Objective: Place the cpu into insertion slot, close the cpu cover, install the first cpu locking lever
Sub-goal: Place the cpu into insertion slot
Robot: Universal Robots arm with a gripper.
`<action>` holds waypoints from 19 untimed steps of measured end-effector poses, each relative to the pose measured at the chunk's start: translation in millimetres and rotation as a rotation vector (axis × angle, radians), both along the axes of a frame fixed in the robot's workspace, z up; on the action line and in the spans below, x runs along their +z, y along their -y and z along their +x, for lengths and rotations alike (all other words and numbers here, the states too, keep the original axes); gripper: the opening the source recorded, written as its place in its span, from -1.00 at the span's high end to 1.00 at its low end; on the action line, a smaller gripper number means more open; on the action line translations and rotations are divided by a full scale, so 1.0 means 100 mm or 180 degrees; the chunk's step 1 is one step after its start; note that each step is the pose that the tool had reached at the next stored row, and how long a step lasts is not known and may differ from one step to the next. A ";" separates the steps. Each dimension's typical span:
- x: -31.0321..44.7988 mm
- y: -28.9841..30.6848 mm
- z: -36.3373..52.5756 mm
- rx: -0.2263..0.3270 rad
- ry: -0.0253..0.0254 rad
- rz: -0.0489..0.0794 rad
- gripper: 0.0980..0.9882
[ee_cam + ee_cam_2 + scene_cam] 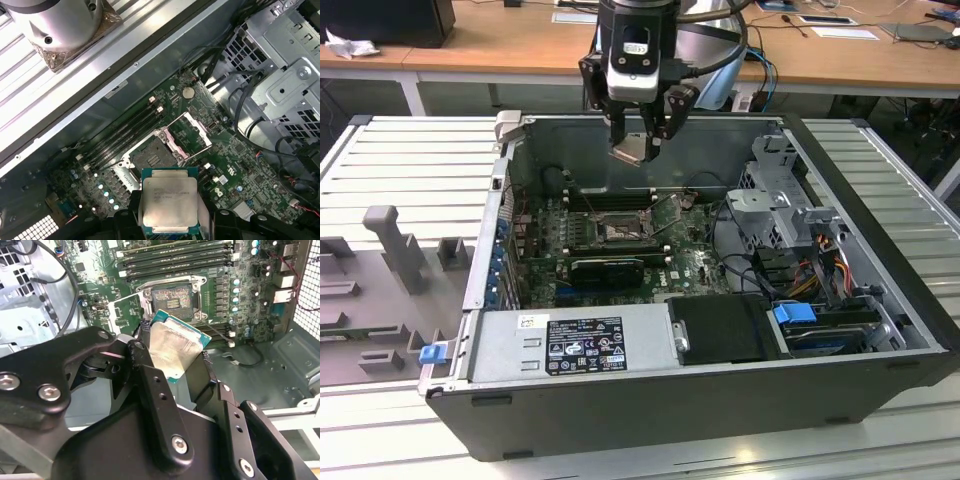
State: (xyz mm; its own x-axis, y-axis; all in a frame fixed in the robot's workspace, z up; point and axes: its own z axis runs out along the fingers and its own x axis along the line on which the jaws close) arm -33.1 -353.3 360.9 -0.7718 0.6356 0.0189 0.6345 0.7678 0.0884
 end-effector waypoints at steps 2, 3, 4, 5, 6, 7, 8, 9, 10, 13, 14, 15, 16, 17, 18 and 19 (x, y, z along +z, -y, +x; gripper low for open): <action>0.000 0.000 0.000 -0.0041 0.0000 0.0000 0.04; 0.000 0.000 0.000 -0.0055 0.0000 0.0000 0.04; 0.000 0.000 0.000 -0.0083 0.0000 0.0000 0.04; -0.001 0.000 0.000 -0.0114 0.0000 0.0000 0.04; -0.001 0.000 0.000 -0.0133 0.0000 0.0000 0.04; -0.001 0.000 0.000 -0.0148 0.0000 0.0000 0.04; -0.001 0.000 0.000 -0.0174 0.0000 0.0000 0.04; -0.001 0.000 0.000 -0.0197 0.0000 0.0000 0.04; -0.001 0.000 0.000 -0.0222 0.0000 0.0000 0.04; -0.001 0.000 0.000 -0.0283 0.0000 0.0000 0.04; -0.002 0.000 0.000 -0.0305 0.0000 0.0000 0.04; -0.002 0.000 0.000 -0.0320 0.0000 0.0000 0.04; -0.002 0.000 0.000 -0.0331 0.0000 0.0000 0.04; -0.002 0.000 0.000 -0.0355 0.0000 0.0000 0.04; -0.002 0.000 0.000 -0.0372 0.0000 0.0000 0.04; -0.002 0.000 0.000 -0.0386 0.0000 0.0000 0.04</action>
